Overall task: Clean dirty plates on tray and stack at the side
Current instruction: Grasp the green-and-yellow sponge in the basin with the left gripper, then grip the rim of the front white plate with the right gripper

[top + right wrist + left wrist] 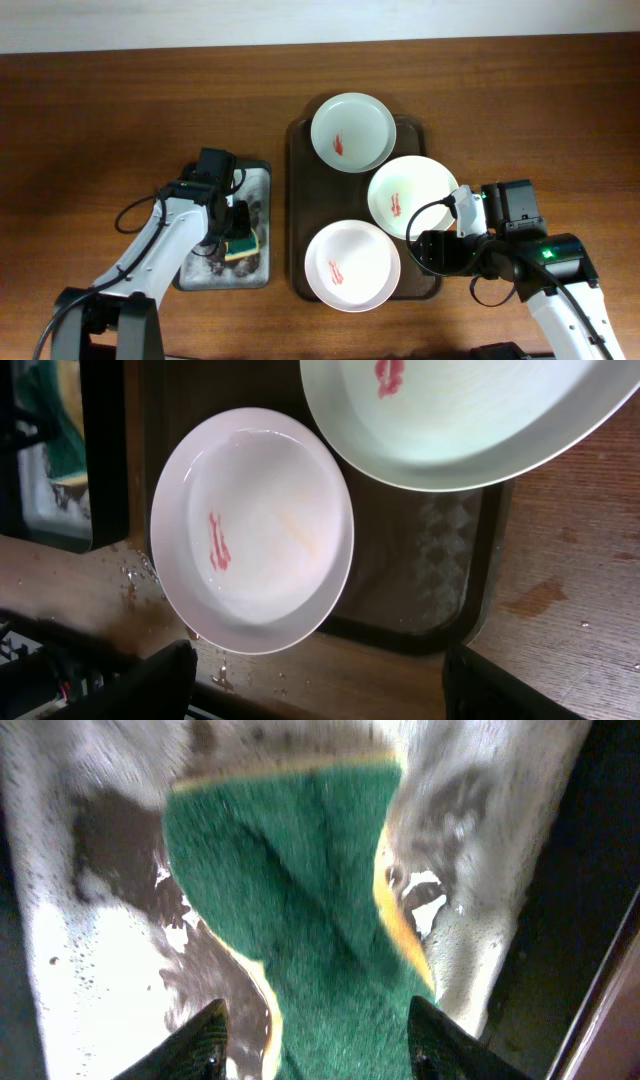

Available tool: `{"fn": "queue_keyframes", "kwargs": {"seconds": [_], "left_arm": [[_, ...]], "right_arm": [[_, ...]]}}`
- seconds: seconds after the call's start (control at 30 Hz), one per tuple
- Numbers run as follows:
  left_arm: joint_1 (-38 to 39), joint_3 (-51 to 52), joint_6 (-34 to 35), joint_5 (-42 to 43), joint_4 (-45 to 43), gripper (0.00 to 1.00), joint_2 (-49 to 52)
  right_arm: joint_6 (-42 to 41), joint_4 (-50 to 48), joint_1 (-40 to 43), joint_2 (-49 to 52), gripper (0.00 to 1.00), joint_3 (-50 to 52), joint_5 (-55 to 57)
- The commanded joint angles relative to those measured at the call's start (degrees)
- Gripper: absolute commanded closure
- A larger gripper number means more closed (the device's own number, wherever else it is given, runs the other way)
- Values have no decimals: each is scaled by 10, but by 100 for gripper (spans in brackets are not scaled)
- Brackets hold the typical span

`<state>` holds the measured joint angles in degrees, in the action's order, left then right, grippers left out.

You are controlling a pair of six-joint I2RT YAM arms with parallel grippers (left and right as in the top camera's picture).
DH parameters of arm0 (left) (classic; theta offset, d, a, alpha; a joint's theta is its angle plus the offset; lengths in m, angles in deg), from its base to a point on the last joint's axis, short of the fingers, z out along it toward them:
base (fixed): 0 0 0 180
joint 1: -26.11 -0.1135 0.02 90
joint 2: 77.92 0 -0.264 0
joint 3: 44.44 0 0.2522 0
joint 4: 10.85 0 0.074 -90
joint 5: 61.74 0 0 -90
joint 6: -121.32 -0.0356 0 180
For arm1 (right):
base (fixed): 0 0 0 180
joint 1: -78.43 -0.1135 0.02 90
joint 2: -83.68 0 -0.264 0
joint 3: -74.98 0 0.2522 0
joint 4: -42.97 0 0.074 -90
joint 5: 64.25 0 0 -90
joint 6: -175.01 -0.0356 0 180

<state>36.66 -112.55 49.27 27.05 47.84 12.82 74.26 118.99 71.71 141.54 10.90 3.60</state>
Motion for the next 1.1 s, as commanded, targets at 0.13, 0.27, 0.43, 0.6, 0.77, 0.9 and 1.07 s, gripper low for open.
{"fn": "queue_keyframes", "kwargs": {"seconds": [0.13, 0.27, 0.43, 0.6, 0.77, 0.9, 1.07], "left_arm": [[2, 53, 65, -12, -93, 73, 37], [2, 47, 52, -11, -78, 100, 41], [2, -32, -49, 1, 12, 100, -1], [2, -69, -74, 12, 56, 100, -59], [2, -76, -98, 101, 60, 100, -144], [6, -78, -100, 118, 73, 100, -212], [35, -78, -99, 118, 101, 100, -227]], "right_arm": [[15, 28, 3, -3, 20, 2, -18], [15, 32, 3, -2, 20, 4, -16], [14, -5, 3, 7, 22, 49, -16], [8, -37, 3, 37, 28, 70, -16], [8, -84, 3, 99, 40, 70, -16], [8, -120, -43, 189, 45, 70, -20], [-83, -200, -125, 285, 68, 70, 53]]}}
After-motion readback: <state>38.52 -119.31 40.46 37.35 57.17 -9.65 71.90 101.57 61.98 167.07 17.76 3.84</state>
